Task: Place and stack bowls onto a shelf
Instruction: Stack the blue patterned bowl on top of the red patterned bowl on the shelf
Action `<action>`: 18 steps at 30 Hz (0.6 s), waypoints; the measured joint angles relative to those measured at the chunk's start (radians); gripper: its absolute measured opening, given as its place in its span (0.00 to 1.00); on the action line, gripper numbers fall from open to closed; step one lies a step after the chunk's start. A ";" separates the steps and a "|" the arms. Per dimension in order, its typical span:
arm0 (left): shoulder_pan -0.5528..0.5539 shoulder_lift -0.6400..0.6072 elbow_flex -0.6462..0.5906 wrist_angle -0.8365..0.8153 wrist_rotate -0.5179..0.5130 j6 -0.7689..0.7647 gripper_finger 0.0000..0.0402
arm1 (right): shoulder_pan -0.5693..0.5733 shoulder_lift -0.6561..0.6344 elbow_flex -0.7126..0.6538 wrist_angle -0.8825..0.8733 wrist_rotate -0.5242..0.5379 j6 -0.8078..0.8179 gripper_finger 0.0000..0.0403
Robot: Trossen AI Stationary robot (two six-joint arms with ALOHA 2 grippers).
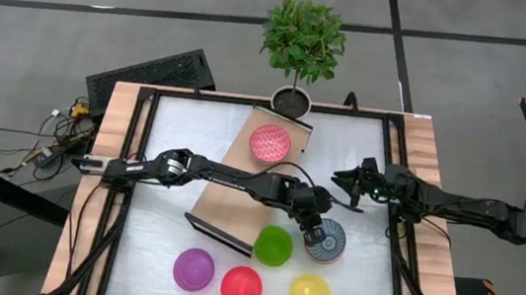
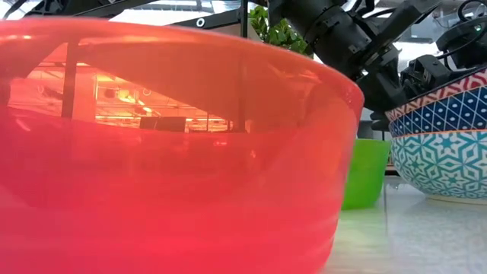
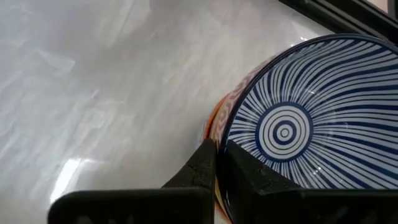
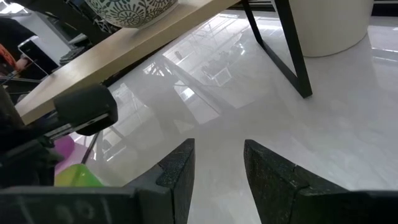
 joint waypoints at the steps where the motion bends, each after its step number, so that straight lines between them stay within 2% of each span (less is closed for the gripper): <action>1: 0.000 0.000 0.009 -0.009 0.000 -0.011 0.01 | 0.000 0.000 0.000 0.000 0.000 0.000 0.41; 5: 0.000 -0.001 0.053 -0.024 -0.009 -0.028 0.00 | 0.000 0.000 0.000 0.000 0.000 0.000 0.41; 8: 0.003 -0.001 0.110 -0.094 -0.024 -0.028 0.00 | 0.000 0.000 0.000 0.000 0.000 0.000 0.41; 18: 0.020 -0.038 0.112 -0.139 0.033 -0.095 0.00 | 0.000 0.013 0.000 0.000 0.000 0.000 0.41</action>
